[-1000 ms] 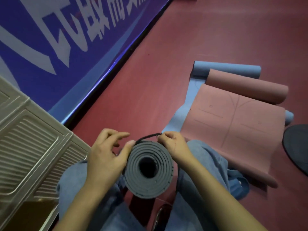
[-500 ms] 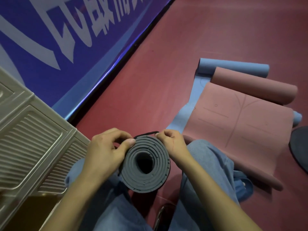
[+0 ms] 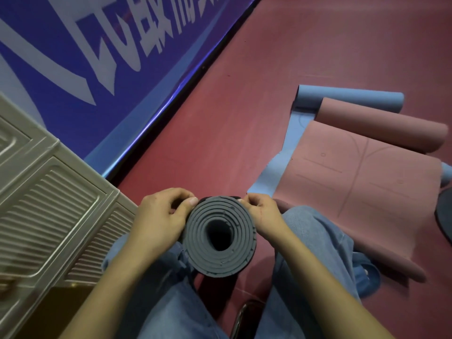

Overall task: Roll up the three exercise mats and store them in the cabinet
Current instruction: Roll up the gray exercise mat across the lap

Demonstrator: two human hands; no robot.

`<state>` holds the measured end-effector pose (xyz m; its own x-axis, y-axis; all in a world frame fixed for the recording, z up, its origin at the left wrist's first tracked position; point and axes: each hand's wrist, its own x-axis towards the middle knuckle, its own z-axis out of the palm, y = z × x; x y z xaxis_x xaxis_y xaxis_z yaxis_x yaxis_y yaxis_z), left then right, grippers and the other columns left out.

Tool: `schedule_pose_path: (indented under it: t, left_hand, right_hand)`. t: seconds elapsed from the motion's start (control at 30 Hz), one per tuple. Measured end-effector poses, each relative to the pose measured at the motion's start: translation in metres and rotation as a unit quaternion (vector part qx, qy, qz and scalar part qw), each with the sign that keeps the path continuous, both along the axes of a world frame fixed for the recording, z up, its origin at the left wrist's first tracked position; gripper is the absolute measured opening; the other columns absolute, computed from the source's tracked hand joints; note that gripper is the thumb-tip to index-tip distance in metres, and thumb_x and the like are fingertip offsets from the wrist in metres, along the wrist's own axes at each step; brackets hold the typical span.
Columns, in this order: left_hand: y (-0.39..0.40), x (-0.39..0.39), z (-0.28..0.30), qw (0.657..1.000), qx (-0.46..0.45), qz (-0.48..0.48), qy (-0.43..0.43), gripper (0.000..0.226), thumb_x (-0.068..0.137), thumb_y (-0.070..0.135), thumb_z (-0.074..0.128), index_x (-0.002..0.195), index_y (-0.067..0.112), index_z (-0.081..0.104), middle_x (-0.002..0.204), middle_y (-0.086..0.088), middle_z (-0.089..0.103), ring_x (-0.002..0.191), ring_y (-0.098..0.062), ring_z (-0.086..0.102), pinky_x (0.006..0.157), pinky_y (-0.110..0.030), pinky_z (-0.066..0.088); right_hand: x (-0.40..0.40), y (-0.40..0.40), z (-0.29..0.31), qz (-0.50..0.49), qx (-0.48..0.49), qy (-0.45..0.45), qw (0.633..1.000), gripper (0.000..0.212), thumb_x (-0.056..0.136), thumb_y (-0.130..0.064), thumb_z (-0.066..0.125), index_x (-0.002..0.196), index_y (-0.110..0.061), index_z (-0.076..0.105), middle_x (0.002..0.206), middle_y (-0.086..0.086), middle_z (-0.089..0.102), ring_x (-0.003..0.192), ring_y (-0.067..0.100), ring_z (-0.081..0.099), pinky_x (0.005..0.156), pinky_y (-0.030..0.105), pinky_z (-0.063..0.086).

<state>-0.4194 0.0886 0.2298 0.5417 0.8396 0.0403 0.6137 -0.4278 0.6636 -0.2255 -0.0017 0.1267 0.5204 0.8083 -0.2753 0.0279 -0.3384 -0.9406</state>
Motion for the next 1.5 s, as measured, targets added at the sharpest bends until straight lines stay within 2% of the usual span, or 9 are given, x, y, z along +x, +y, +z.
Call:
schedule_pose_path:
  t: [0.13,0.3,0.43,0.53,0.7,0.9,1.17,1.37,1.5]
  left_hand:
    - [-0.015,-0.022,-0.014,0.993,-0.051,0.076,-0.076,0.012,0.084,0.029,0.082,0.079,0.022,0.074,0.076,0.006,0.074,0.074,-0.014,0.071,0.073,-0.039,0.059]
    - [-0.041,-0.031,-0.029,0.971,-0.198,0.059,-0.12,0.01,0.083,0.027,0.076,0.084,0.017,0.08,0.084,-0.001,0.078,0.081,-0.016,0.074,0.074,-0.024,0.056]
    - [-0.046,-0.02,-0.022,0.958,-0.21,0.08,-0.176,0.022,0.086,0.029,0.073,0.084,0.008,0.079,0.082,-0.009,0.077,0.076,-0.017,0.072,0.07,-0.017,0.054]
    - [-0.039,-0.014,-0.011,0.945,-0.238,0.102,-0.202,0.009,0.083,0.013,0.079,0.087,0.006,0.08,0.081,-0.01,0.078,0.076,-0.02,0.074,0.068,-0.015,0.055]
    - [-0.034,-0.015,-0.007,0.949,-0.261,0.09,-0.154,0.01,0.088,0.018,0.075,0.082,0.018,0.083,0.078,-0.007,0.078,0.065,-0.011,0.068,0.061,-0.021,0.053]
    - [-0.031,-0.014,-0.01,0.931,-0.311,0.13,-0.139,0.006,0.085,0.009,0.076,0.086,0.003,0.078,0.074,-0.012,0.075,0.062,-0.013,0.068,0.055,-0.021,0.056]
    - [-0.034,-0.008,-0.011,0.944,-0.28,0.132,-0.113,0.006,0.087,0.007,0.077,0.089,0.004,0.073,0.073,-0.015,0.075,0.066,-0.019,0.072,0.058,-0.023,0.056]
    - [-0.034,-0.01,-0.005,0.908,-0.361,0.135,-0.162,0.053,0.063,0.008,0.095,0.107,0.003,0.066,0.067,-0.007,0.069,0.051,-0.008,0.06,0.048,-0.014,0.044]
    - [-0.037,-0.009,-0.006,0.943,-0.287,0.131,-0.11,0.028,0.083,0.013,0.082,0.107,0.008,0.067,0.074,-0.005,0.076,0.063,-0.007,0.069,0.057,-0.016,0.045]
  right_hand:
    - [0.016,-0.007,-0.009,-0.011,-0.005,0.001,1.0,0.04,0.089,-0.03,0.063,0.073,0.004,0.049,0.061,0.003,0.048,0.061,0.015,0.044,0.06,0.035,0.042]
    - [0.03,-0.012,-0.012,-0.034,0.018,0.021,0.999,0.05,0.081,-0.042,0.062,0.078,0.007,0.052,0.063,0.009,0.049,0.062,0.019,0.043,0.058,0.037,0.04]
    - [0.029,-0.013,-0.016,-0.015,0.021,0.018,1.0,0.043,0.083,-0.035,0.063,0.077,0.005,0.052,0.063,0.01,0.049,0.062,0.019,0.044,0.058,0.039,0.04]
    - [0.028,-0.018,-0.017,0.0,0.024,0.009,1.0,0.038,0.083,-0.036,0.065,0.071,-0.001,0.055,0.06,0.006,0.052,0.06,0.018,0.046,0.058,0.037,0.042]
    - [0.03,-0.023,-0.015,0.027,0.034,-0.013,0.999,0.033,0.088,-0.033,0.067,0.068,-0.009,0.057,0.061,0.0,0.055,0.061,0.014,0.048,0.06,0.036,0.045]
    - [0.027,-0.026,-0.016,0.02,0.035,0.005,0.999,0.034,0.092,-0.028,0.068,0.073,-0.002,0.058,0.063,0.004,0.056,0.062,0.017,0.049,0.062,0.038,0.047]
    - [0.029,-0.026,-0.011,0.012,0.034,0.01,0.999,0.032,0.093,-0.021,0.068,0.071,-0.001,0.056,0.061,0.004,0.054,0.061,0.017,0.048,0.061,0.037,0.046]
    - [0.028,-0.032,-0.013,0.011,0.032,0.007,0.999,0.033,0.093,-0.026,0.07,0.066,-0.011,0.057,0.06,0.0,0.056,0.061,0.015,0.049,0.06,0.034,0.047]
    - [0.028,-0.032,-0.016,-0.001,0.033,0.01,0.999,0.036,0.093,-0.028,0.07,0.063,-0.016,0.056,0.058,-0.003,0.054,0.059,0.015,0.047,0.059,0.036,0.046]
